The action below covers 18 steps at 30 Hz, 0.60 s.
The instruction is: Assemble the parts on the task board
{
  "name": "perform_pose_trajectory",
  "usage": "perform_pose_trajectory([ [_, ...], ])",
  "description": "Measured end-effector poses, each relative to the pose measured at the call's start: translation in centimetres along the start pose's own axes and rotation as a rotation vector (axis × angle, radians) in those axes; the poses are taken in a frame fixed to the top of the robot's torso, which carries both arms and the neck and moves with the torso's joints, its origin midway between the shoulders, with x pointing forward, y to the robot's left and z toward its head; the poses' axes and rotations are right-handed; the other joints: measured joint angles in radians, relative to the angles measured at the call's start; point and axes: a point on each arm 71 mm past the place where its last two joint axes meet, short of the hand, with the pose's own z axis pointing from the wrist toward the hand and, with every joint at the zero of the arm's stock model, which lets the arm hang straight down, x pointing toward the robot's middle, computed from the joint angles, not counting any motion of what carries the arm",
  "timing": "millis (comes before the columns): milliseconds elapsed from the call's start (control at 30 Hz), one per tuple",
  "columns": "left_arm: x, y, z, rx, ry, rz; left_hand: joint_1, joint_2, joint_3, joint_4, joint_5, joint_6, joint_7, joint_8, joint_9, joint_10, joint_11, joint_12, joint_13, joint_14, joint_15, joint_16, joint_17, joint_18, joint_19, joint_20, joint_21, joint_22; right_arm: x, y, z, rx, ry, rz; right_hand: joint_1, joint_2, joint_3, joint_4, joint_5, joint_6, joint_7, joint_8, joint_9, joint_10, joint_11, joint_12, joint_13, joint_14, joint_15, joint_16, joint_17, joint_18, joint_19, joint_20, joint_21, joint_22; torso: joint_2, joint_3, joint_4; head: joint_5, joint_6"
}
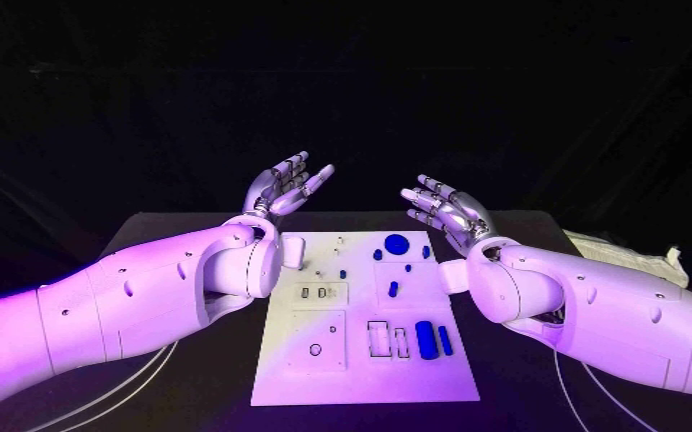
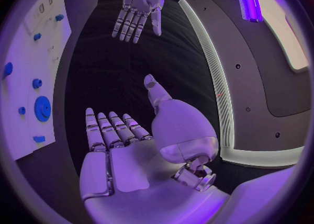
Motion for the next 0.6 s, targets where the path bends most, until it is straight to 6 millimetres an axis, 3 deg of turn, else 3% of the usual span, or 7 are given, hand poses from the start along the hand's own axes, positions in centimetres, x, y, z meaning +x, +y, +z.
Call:
perform_pose_trajectory([
  [167, 0.1, 0.0, 0.0, -0.002, 0.015, 0.000, 0.028, 0.013, 0.004, 0.004, 0.002, 0.057, 0.003, 0.010, 0.006, 0.052, 0.016, 0.007, 0.005, 0.094, 0.024, 0.021, 0.011, 0.007, 0.052, 0.013, 0.023, 0.012, 0.3, -0.1, 0.0, 0.013, 0.092, 0.002, 0.046, 0.006, 0.009, -0.009, 0.006, 0.051, 0.004, 0.008, 0.006, 0.072, 0.002, 0.014, 0.006, 0.076, -0.001, 0.014, 0.007, 0.002, 0.053, 0.002, 0.022, 0.009, 0.000, -0.0004, -0.0001, 0.000, 0.000],
  [200, 0.1, 0.0, 0.0, -0.003, 0.017, 0.000, 0.032, 0.017, 0.006, 0.005, 0.002, 0.077, 0.004, 0.012, 0.008, 0.072, 0.021, 0.008, 0.007, 0.135, 0.028, 0.030, 0.017, 0.007, 0.078, 0.012, 0.032, 0.016, 0.4, -0.1, 0.0, 0.016, 0.108, 0.002, 0.057, 0.007, 0.009, -0.009, 0.006, 0.067, 0.005, 0.012, 0.007, 0.094, 0.002, 0.014, 0.008, 0.100, -0.002, 0.017, 0.009, 0.015, 0.070, 0.002, 0.027, 0.012, 0.000, -0.0004, 0.0000, 0.000, 0.000],
  [300, 0.1, 0.0, 0.0, -0.003, 0.023, 0.000, 0.043, 0.028, 0.017, -0.001, 0.002, 0.151, 0.009, 0.026, 0.014, 0.165, 0.039, 0.025, 0.014, 0.316, 0.029, 0.072, 0.037, 0.007, 0.201, 0.011, 0.076, 0.038, 0.6, -0.1, 0.0, 0.024, 0.153, 0.001, 0.091, 0.007, 0.015, -0.015, 0.012, 0.128, 0.009, 0.020, 0.012, 0.179, -0.001, 0.028, 0.014, 0.194, -0.010, 0.032, 0.015, 0.023, 0.128, 0.003, 0.049, 0.021, 0.000, -0.0004, -0.0001, 0.000, 0.000],
  [333, 0.0, 0.1, 0.0, -0.004, 0.023, 0.000, 0.048, 0.033, 0.018, -0.002, 0.002, 0.187, 0.012, 0.032, 0.017, 0.214, 0.043, 0.032, 0.018, 0.384, 0.023, 0.089, 0.044, 0.007, 0.282, 0.010, 0.105, 0.052, 0.3, -0.2, 0.2, 0.017, 0.157, -0.022, 0.104, 0.006, 0.018, -0.015, 0.012, 0.156, 0.011, 0.027, 0.015, 0.219, -0.003, 0.034, 0.016, 0.237, -0.014, 0.038, 0.018, 0.035, 0.153, 0.003, 0.057, 0.024, 0.000, -0.0005, -0.0001, 0.000, 0.000],
  [400, -0.8, 0.2, 0.0, -0.007, 0.014, 0.004, 0.053, 0.044, 0.025, -0.009, 0.002, 0.260, 0.020, 0.044, 0.023, 0.328, 0.039, 0.051, 0.025, 0.480, 0.005, 0.116, 0.053, 0.016, 0.471, 0.008, 0.173, 0.083, -1.0, -0.1, 0.6, -0.004, 0.137, -0.088, 0.129, 0.003, 0.028, -0.015, 0.018, 0.219, 0.015, 0.035, 0.020, 0.306, -0.010, 0.046, 0.021, 0.326, -0.023, 0.051, 0.023, 0.039, 0.204, 0.003, 0.075, 0.031, 0.000, -0.0009, -0.0005, -0.005, -0.004],
  [500, -2.0, 0.3, -0.1, -0.010, 0.000, 0.007, 0.058, 0.059, 0.020, -0.031, 0.002, 0.397, 0.037, 0.067, 0.032, 0.539, 0.012, 0.089, 0.038, 0.591, -0.029, 0.149, 0.065, 0.045, 0.617, 0.002, 0.233, 0.102, -2.4, 0.3, 0.9, -0.045, 0.117, -0.188, 0.165, -0.007, 0.040, -0.015, 0.023, 0.336, 0.026, 0.050, 0.027, 0.437, -0.026, 0.064, 0.027, 0.462, -0.042, 0.069, 0.029, 0.063, 0.287, 0.003, 0.105, 0.040, 0.000, -0.0019, -0.0005, -0.008, -0.008],
  [600, -2.3, 0.2, -0.5, -0.014, 0.011, -0.004, 0.052, 0.078, 0.012, -0.050, 0.002, 0.512, 0.060, 0.088, 0.038, 0.637, -0.016, 0.111, 0.041, 0.705, -0.063, 0.184, 0.091, 0.045, 0.728, -0.024, 0.277, 0.115, -2.3, 0.7, 1.1, -0.085, 0.132, -0.272, 0.189, -0.019, 0.056, -0.016, 0.029, 0.436, 0.040, 0.057, 0.032, 0.528, -0.040, 0.068, 0.028, 0.558, -0.058, 0.075, 0.032, 0.078, 0.348, 0.001, 0.127, 0.045, 0.002, -0.0022, 0.0006, -0.012, -0.008],
])
